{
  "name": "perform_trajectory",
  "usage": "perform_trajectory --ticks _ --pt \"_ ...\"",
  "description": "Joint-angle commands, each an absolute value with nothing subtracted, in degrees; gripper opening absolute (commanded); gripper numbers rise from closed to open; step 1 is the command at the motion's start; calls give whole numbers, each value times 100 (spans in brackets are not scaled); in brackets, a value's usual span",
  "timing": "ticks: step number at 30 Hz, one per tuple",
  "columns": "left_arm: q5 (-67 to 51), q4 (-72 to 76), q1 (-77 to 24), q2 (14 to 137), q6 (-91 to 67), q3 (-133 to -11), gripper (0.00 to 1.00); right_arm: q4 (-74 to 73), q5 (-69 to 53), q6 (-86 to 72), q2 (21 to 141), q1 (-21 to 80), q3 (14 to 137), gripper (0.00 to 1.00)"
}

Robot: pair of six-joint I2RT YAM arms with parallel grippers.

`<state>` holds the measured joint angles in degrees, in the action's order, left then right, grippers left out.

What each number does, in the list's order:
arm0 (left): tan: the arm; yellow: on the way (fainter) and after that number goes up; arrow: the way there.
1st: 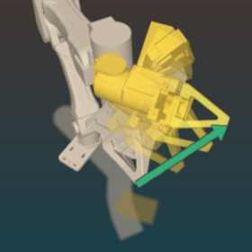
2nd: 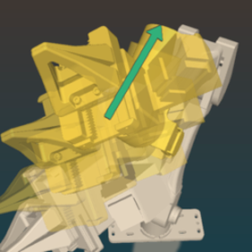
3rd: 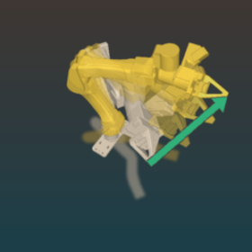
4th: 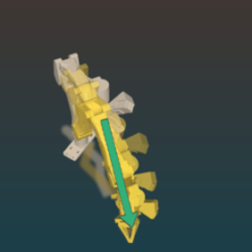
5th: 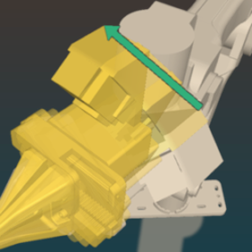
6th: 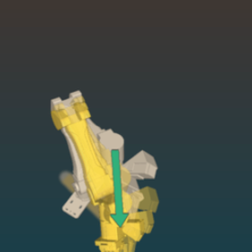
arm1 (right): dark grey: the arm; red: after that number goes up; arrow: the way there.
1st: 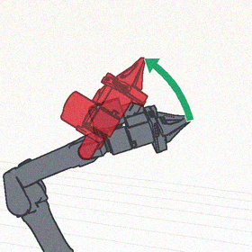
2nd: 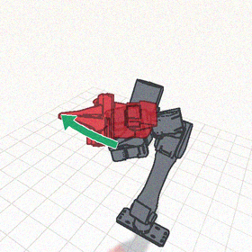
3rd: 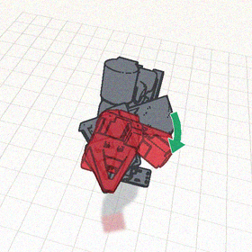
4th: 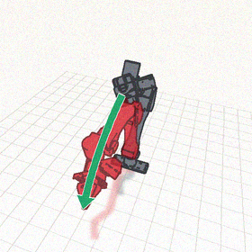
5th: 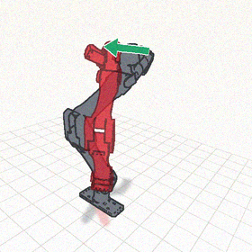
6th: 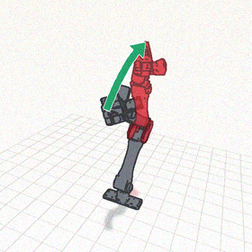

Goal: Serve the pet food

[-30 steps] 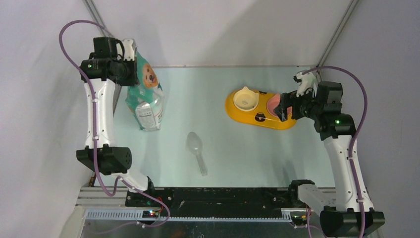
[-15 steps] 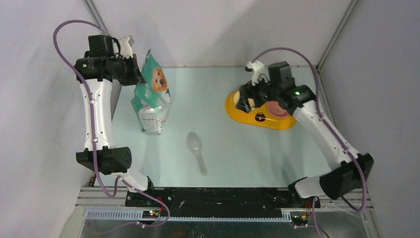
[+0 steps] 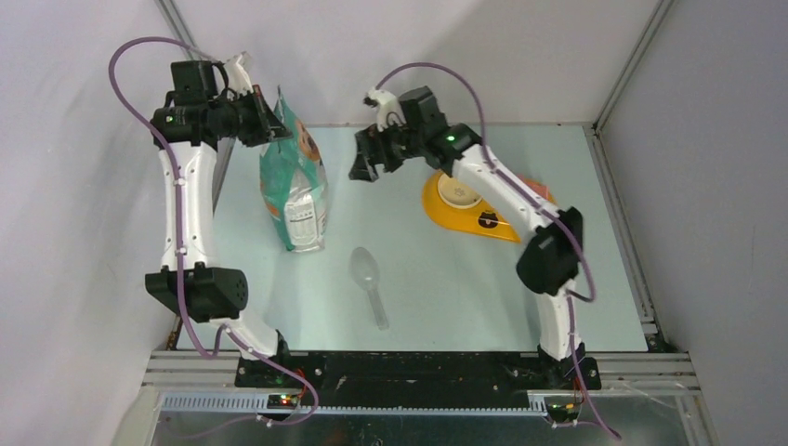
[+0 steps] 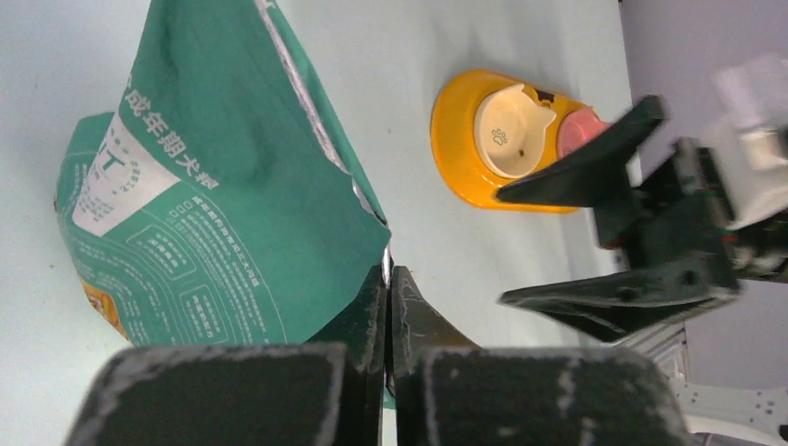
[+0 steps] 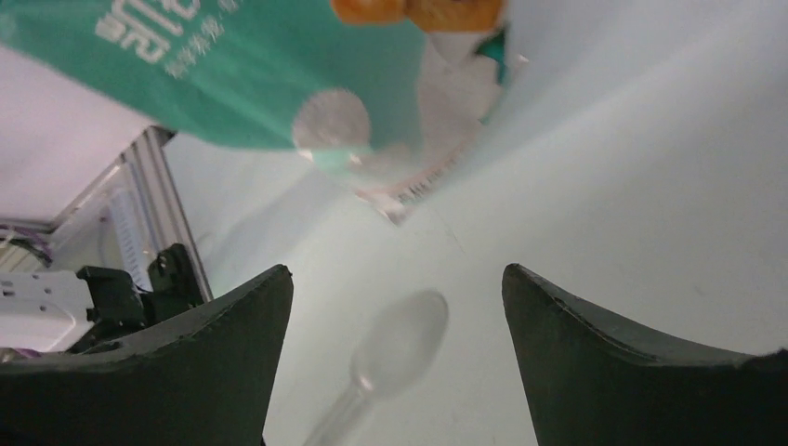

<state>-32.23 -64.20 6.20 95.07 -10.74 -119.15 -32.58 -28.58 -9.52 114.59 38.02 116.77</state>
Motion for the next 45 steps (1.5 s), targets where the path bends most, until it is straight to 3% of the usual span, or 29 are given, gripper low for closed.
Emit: perform_trajectory --ticks 1,4,7,11,13,24,29,37,45 --pt "-3485 -5404 695 8865 -909 -11726 0 -2788 -3447 -1355 12607 4194 12863 85" --pt "-3165 -5428 744 8636 -689 -11612 2 -2476 -3480 -1582 13042 4298 13516 86" --pt "-2886 -5465 974 8461 -1059 -11618 38 -2367 -3395 -1655 13194 4425 13646 87" --pt "-2538 -5436 1383 8385 -1544 -11658 56 -2438 -3313 -1616 13159 4524 13616 88" --pt "-2375 -5220 1470 8282 -1662 -11485 61 -2555 -3362 -1605 13108 4541 13593 90" --pt "-587 -4979 1558 7516 -1689 -10829 57 -3017 -3428 -1178 12312 4517 12764 87" --pt "-1327 -5437 1629 7813 -1761 -10840 54 -3103 -3551 -1159 12141 4448 12709 86" --pt "-1308 -5360 1659 7973 -1844 -10465 33 -3187 -3441 -1030 11614 4267 12284 85" --pt "-1409 -5242 1662 8167 -1872 -10417 32 -3167 -3179 -709 10950 4256 11445 85"
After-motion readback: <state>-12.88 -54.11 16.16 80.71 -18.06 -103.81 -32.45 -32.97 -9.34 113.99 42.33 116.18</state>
